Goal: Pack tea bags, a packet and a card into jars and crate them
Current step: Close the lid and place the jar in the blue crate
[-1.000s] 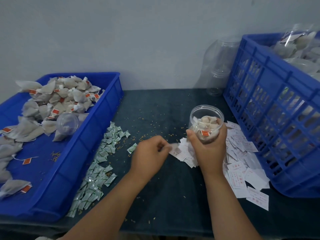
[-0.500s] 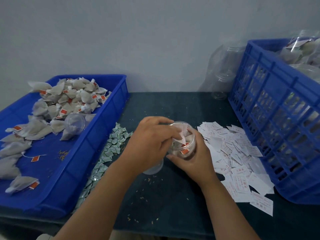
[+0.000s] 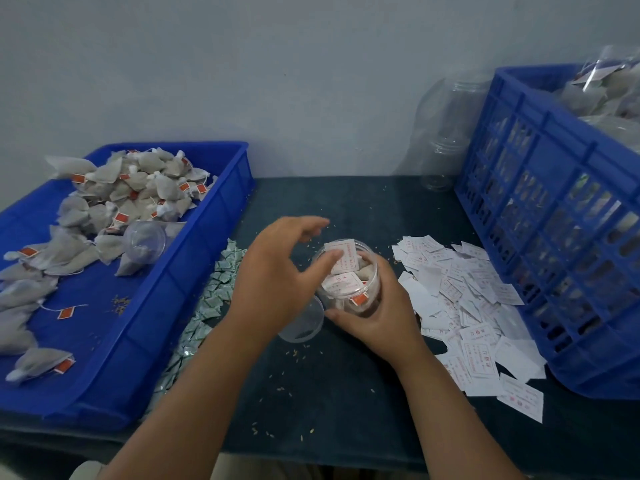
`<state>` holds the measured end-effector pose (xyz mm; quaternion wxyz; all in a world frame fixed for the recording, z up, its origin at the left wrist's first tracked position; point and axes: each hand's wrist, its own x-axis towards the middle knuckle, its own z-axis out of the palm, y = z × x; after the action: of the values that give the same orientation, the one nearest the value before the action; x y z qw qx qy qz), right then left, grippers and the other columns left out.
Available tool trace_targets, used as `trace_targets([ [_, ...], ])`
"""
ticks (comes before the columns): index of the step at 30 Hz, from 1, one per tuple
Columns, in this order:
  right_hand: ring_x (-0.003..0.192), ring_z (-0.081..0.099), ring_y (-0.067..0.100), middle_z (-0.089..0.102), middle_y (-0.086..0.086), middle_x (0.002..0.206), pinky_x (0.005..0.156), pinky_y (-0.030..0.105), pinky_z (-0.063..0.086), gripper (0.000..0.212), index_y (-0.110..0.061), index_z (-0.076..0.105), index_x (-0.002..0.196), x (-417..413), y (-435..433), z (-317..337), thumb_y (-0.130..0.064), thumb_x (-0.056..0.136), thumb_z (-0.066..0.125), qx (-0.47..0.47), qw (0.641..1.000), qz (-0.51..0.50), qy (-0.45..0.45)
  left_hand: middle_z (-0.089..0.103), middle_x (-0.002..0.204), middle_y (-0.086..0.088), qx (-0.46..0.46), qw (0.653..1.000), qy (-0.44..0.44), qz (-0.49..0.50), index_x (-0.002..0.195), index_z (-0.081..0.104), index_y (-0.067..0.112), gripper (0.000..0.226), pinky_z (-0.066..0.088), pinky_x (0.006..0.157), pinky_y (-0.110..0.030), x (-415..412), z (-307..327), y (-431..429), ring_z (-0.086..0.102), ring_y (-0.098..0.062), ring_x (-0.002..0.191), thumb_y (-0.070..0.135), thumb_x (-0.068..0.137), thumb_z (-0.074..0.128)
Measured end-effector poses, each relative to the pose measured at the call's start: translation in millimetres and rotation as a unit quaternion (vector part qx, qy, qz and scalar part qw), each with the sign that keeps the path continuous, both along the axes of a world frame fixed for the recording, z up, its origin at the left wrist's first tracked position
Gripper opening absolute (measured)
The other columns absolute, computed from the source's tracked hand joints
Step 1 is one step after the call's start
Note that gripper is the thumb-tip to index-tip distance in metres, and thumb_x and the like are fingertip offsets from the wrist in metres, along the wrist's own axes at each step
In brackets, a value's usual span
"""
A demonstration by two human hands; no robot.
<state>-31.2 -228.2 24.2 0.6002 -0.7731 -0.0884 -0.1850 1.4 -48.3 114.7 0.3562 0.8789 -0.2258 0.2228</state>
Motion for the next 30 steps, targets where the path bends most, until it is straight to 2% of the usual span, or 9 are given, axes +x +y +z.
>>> trace_targets([
  [2,0.128,0.069,0.011,0.070,-0.020,0.137,0.103,0.035,0.057,0.087,-0.059,0.051,0.139,0,1,-1,-0.048,0.067,0.099,-0.010,1.000,0.013,-0.001,0.069,0.102,0.023,-0.001,0.999,0.049,0.020,0.117,0.071,0.037,0.034,0.057,0.082,-0.026,7,1,-2,0.064,0.004,0.095,0.047,0.086,0.079],
  [5,0.128,0.068,0.007,0.069,-0.022,0.137,0.101,0.022,0.056,0.088,-0.060,0.050,0.140,0,3,0,-0.050,0.068,0.099,-0.017,1.000,0.026,0.002,0.070,0.085,0.022,0.022,0.998,0.043,0.029,0.095,0.077,0.035,0.008,0.060,0.072,-0.033,12,4,-3,0.065,0.003,0.082,0.037,0.088,0.080],
  [9,0.127,0.069,0.007,0.070,-0.022,0.136,0.100,0.020,0.055,0.088,-0.057,0.051,0.139,0,2,-1,-0.048,0.067,0.100,-0.016,0.999,0.031,0.008,0.069,0.084,0.023,0.015,0.999,0.038,0.020,0.096,0.074,0.033,0.005,0.060,0.072,-0.025,11,2,-4,0.066,0.004,0.083,0.033,0.092,0.077],
  [13,0.124,0.069,0.004,0.071,-0.024,0.132,0.097,0.013,0.052,0.084,-0.053,0.054,0.135,1,2,-1,-0.050,0.065,0.099,-0.028,0.999,0.020,0.011,0.071,0.091,0.027,-0.200,0.975,0.041,0.092,0.099,0.067,0.037,0.013,0.053,0.068,-0.008,17,0,1,0.069,0.005,0.085,0.032,0.093,0.077],
  [16,0.122,0.068,-0.001,0.069,-0.029,0.131,0.096,0.009,0.049,0.078,-0.062,0.052,0.130,0,1,0,-0.050,0.067,0.097,-0.019,1.000,-0.003,0.002,0.075,0.087,0.018,-0.286,0.938,0.093,0.174,0.097,0.066,0.037,0.015,0.052,0.064,-0.010,36,-13,10,0.072,0.003,0.079,0.039,0.089,0.079],
  [21,0.123,0.067,-0.003,0.066,-0.031,0.131,0.094,0.010,0.051,0.076,-0.069,0.051,0.126,-2,-1,2,-0.051,0.067,0.096,0.018,0.999,-0.025,-0.008,0.074,0.085,0.016,-0.141,0.941,0.237,0.196,0.108,0.065,0.032,0.024,0.052,0.070,-0.028,62,-64,-1,0.072,-0.005,0.085,0.039,0.090,0.079],
  [25,0.124,0.065,-0.006,0.065,-0.035,0.131,0.094,0.007,0.050,0.077,-0.071,0.050,0.127,1,-3,3,-0.051,0.068,0.095,0.015,0.999,-0.031,-0.011,0.068,0.120,0.002,0.065,0.964,0.169,0.195,0.131,0.065,0.024,0.044,0.053,0.088,-0.038,60,-80,6,0.064,-0.021,0.112,0.042,0.092,0.076],
  [28,0.123,0.065,-0.006,0.065,-0.034,0.132,0.093,0.005,0.049,0.078,-0.068,0.049,0.130,3,-3,3,-0.051,0.069,0.095,0.009,0.999,-0.038,-0.014,0.065,0.113,0.001,0.110,0.966,0.162,0.168,0.128,0.065,0.027,0.053,0.051,0.083,-0.037,41,-75,20,0.063,-0.022,0.107,0.059,0.087,0.072],
  [30,0.122,0.066,-0.006,0.065,-0.034,0.132,0.091,0.005,0.049,0.078,-0.066,0.049,0.130,3,-2,3,-0.051,0.069,0.095,0.005,0.999,-0.039,-0.019,0.061,0.120,0.000,0.224,0.945,0.189,0.149,0.129,0.065,0.029,0.069,0.050,0.092,-0.039,21,-78,29,0.057,-0.023,0.115,0.076,0.078,0.065],
])
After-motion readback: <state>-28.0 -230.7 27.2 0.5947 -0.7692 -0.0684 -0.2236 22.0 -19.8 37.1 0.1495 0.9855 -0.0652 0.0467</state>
